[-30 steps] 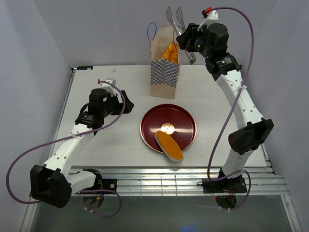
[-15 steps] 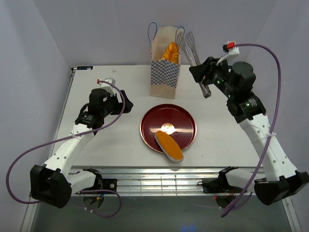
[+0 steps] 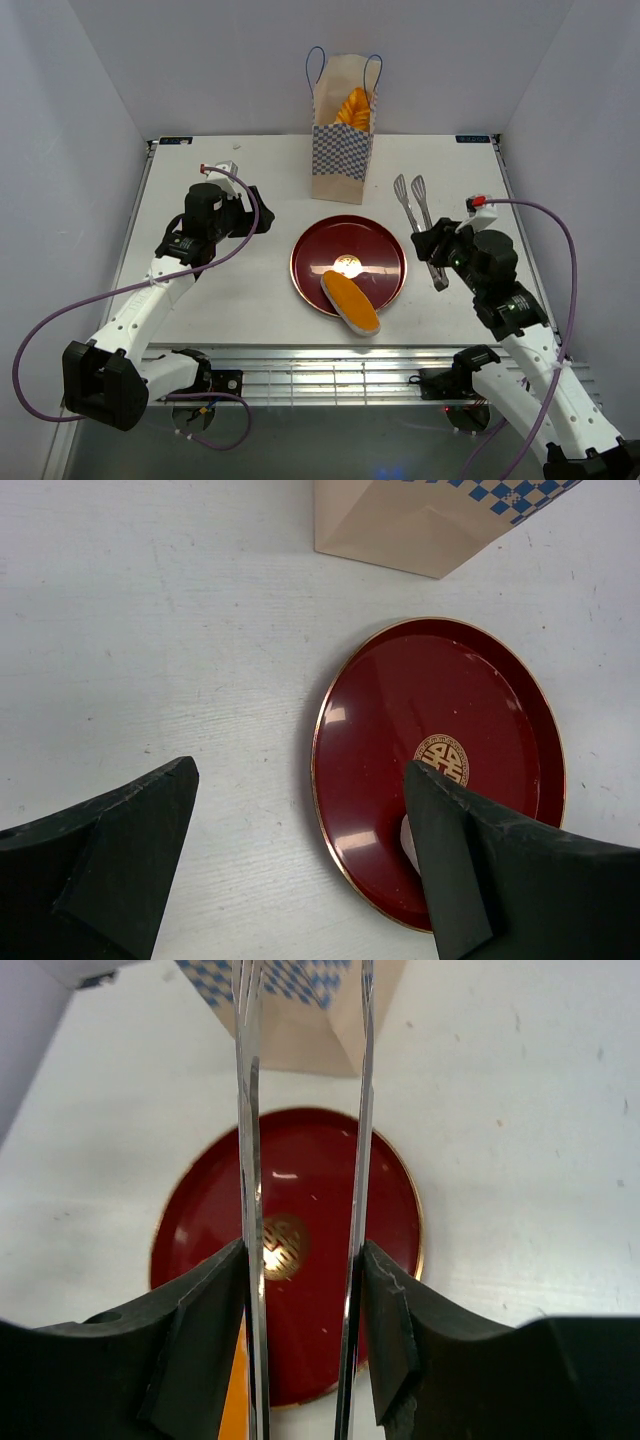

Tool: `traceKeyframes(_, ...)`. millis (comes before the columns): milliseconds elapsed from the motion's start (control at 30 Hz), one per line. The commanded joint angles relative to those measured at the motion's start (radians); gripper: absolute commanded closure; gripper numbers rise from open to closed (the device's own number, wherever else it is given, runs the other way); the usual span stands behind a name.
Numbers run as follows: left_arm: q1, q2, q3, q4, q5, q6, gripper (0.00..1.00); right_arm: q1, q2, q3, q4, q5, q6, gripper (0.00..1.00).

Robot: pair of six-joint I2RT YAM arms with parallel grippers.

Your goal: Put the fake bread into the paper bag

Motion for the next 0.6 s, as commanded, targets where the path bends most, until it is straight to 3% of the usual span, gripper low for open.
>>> traceKeyframes(0,-0.002,-0.004,0.03,-0.002,-0.016,0.009,0.06,-0.002,-0.047,-0.117,0.007,0.139,0.049,0.47)
traceKeyframes(133,0.0,0.002,0.03,-0.005,-0.016,0.011,0.06,-0.004,-0.07,-0.256,0.049,0.209,0.069,0.46)
traceKeyframes(567,0.0,0.011,0.032,-0.005,-0.002,0.009,0.06,-0.004,0.068,-0.338,0.133,0.286,0.038,0.44)
